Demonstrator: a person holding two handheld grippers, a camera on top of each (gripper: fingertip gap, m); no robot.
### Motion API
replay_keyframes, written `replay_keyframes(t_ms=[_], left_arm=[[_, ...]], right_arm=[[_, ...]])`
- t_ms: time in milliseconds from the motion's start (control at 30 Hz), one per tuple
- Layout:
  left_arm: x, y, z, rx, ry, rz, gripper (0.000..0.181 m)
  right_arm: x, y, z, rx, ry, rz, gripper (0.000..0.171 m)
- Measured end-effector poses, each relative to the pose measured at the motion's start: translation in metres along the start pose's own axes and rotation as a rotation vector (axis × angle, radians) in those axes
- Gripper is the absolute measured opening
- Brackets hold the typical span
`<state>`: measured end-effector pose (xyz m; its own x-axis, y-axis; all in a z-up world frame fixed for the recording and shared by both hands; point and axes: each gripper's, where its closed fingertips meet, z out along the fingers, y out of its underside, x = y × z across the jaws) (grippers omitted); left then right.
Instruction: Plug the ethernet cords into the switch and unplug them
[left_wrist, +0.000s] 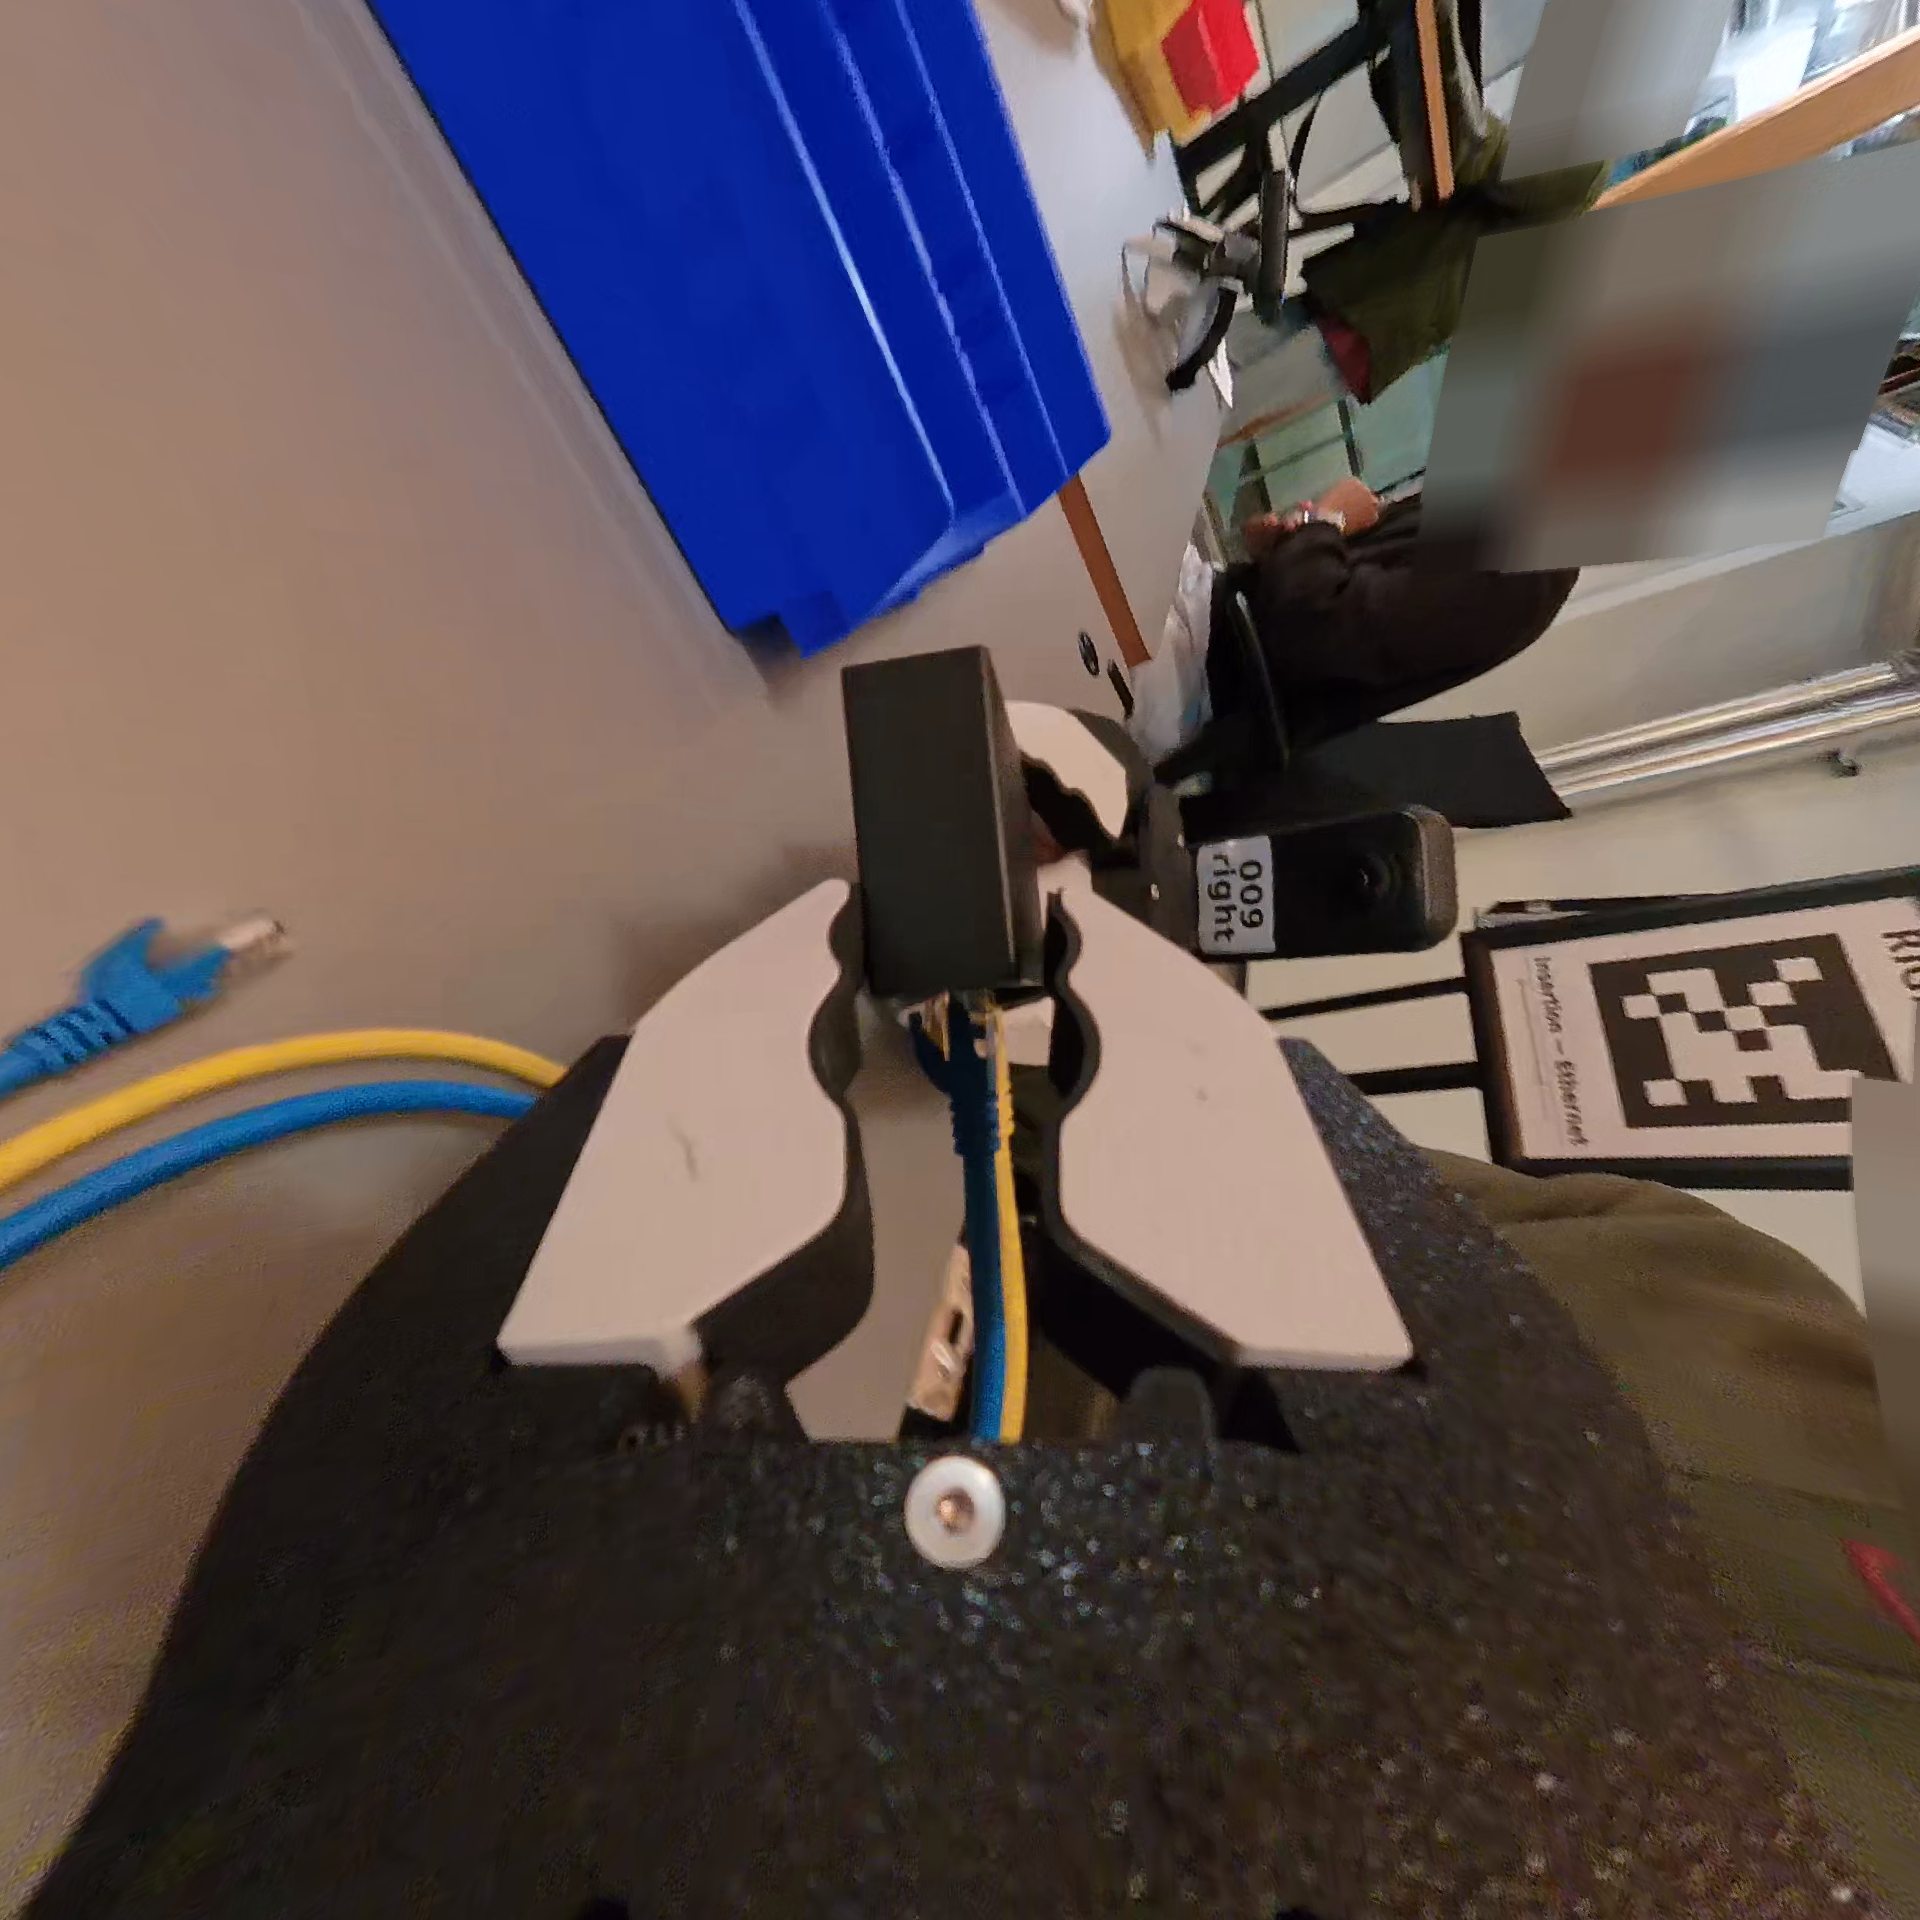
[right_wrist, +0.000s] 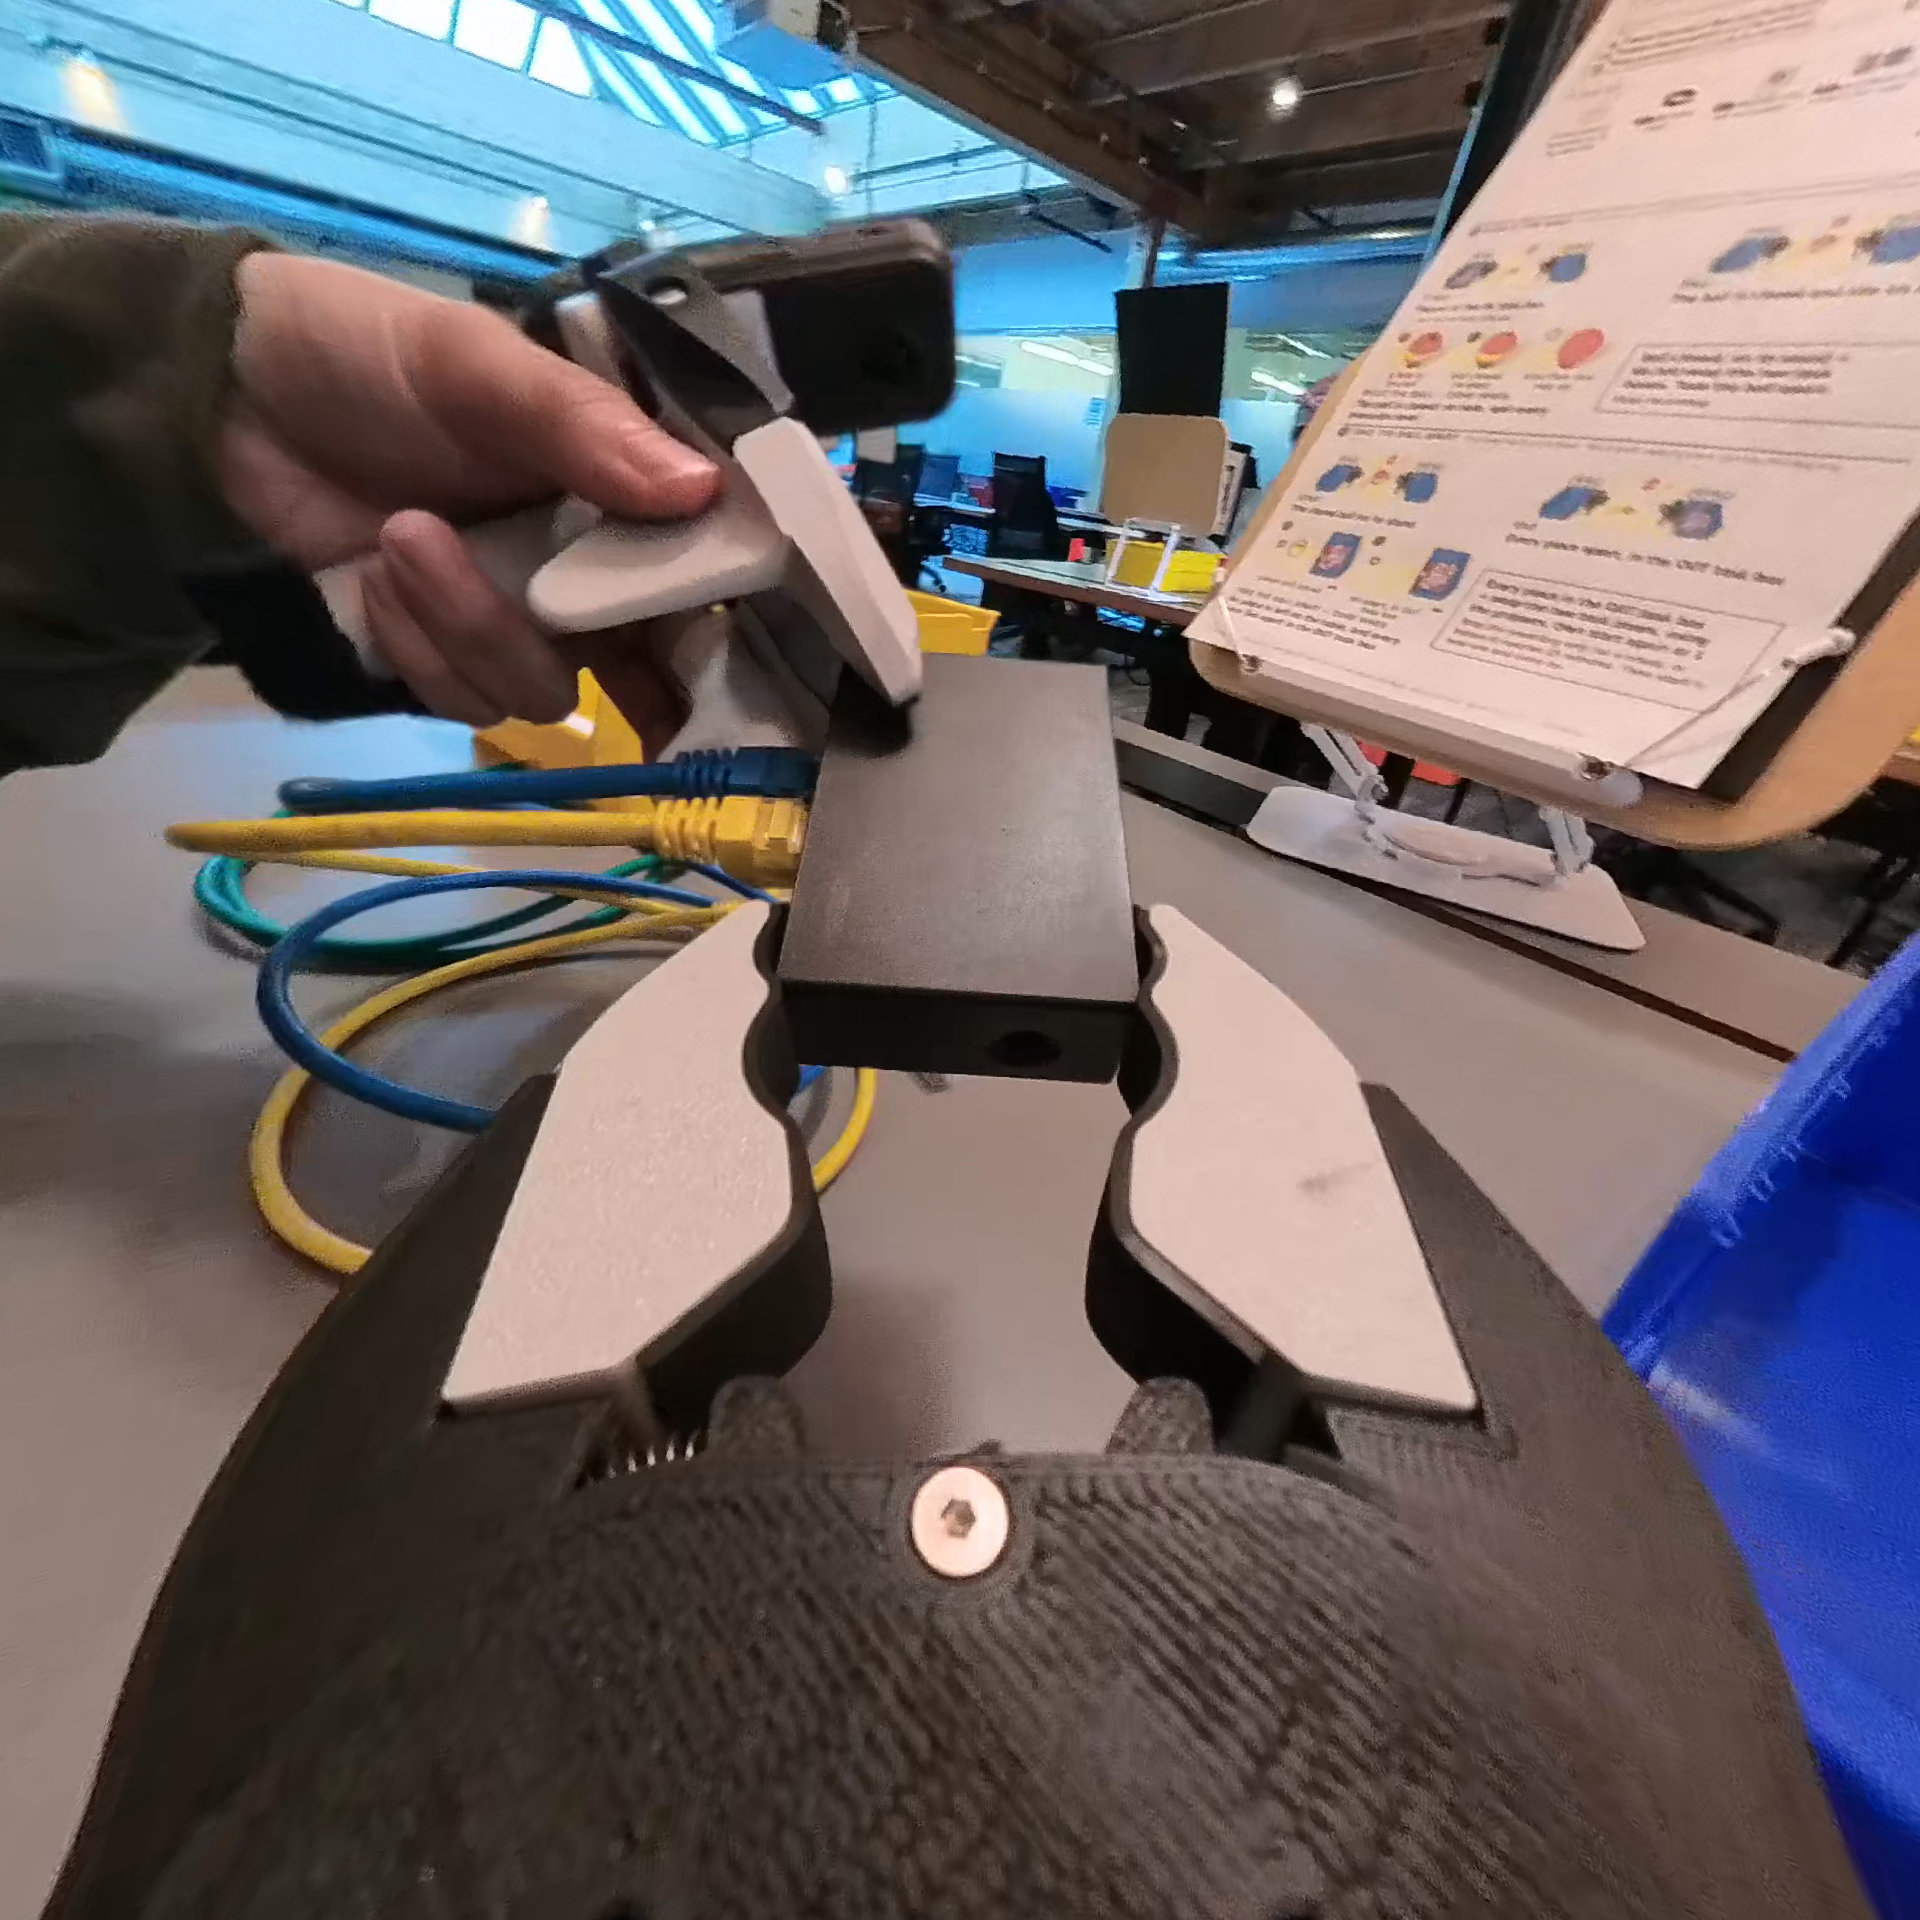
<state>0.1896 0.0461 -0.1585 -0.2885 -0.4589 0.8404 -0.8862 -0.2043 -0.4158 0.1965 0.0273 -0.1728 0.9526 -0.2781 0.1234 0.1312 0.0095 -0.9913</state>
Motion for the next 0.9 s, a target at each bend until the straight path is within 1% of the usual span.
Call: replay_keyframes(t_ms=[67, 133, 200, 267, 367, 433, 467, 533, 567, 633, 700, 767, 833, 900], left_arm=[[0.002, -0.008, -0.002, 0.051, -0.015, 0.063, 0.038], [0.005, -0.012, -0.007, 0.075, -0.052, 0.13, 0.041], [0.01, -0.018, -0.016, 0.107, -0.116, 0.232, 0.041], [0.019, -0.029, -0.032, 0.183, -0.19, 0.335, 0.045], [0.035, -0.054, -0.076, 0.394, -0.332, 0.472, 0.045], [0.037, -0.059, -0.109, 0.496, -0.451, 0.548, 0.045], [0.03, -0.056, -0.125, 0.504, -0.529, 0.568, 0.045], [0.0, -0.037, -0.15, 0.421, -0.717, 0.582, 0.044], [-0.021, -0.023, -0.162, 0.354, -0.824, 0.561, 0.042], [-0.066, 0.014, -0.18, 0.21, -0.989, 0.428, 0.04], [-0.099, 0.048, -0.18, 0.125, -1.014, 0.278, 0.04], [-0.122, 0.068, -0.171, 0.113, -0.996, 0.177, 0.042], [-0.142, 0.075, -0.166, 0.111, -1.011, 0.098, 0.046], [-0.159, 0.075, -0.161, 0.113, -1.024, 0.04, 0.047]], right_arm=[[0.008, -0.001, -0.002, 0.011, 0.031, 0.053, 0.061], [0.017, -0.003, -0.005, 0.036, 0.035, 0.126, 0.061], [0.025, -0.004, -0.009, 0.06, 0.039, 0.201, 0.061], [0.031, -0.006, -0.012, 0.086, 0.041, 0.252, 0.061], [0.035, -0.007, -0.016, 0.107, 0.023, 0.291, 0.061], [0.042, -0.007, -0.021, 0.116, 0.04, 0.298, 0.061], [0.045, -0.009, -0.024, 0.134, 0.042, 0.311, 0.061], [0.055, -0.008, -0.03, 0.147, 0.068, 0.331, 0.061], [0.059, -0.008, -0.032, 0.148, 0.083, 0.321, 0.061], [0.065, -0.008, -0.036, 0.146, 0.117, 0.303, 0.061], [0.064, -0.007, -0.034, 0.137, 0.113, 0.296, 0.061], [0.062, -0.007, -0.032, 0.128, 0.119, 0.273, 0.061], [0.059, -0.006, -0.03, 0.117, 0.102, 0.266, 0.061], [0.059, -0.006, -0.029, 0.119, 0.093, 0.266, 0.061]])
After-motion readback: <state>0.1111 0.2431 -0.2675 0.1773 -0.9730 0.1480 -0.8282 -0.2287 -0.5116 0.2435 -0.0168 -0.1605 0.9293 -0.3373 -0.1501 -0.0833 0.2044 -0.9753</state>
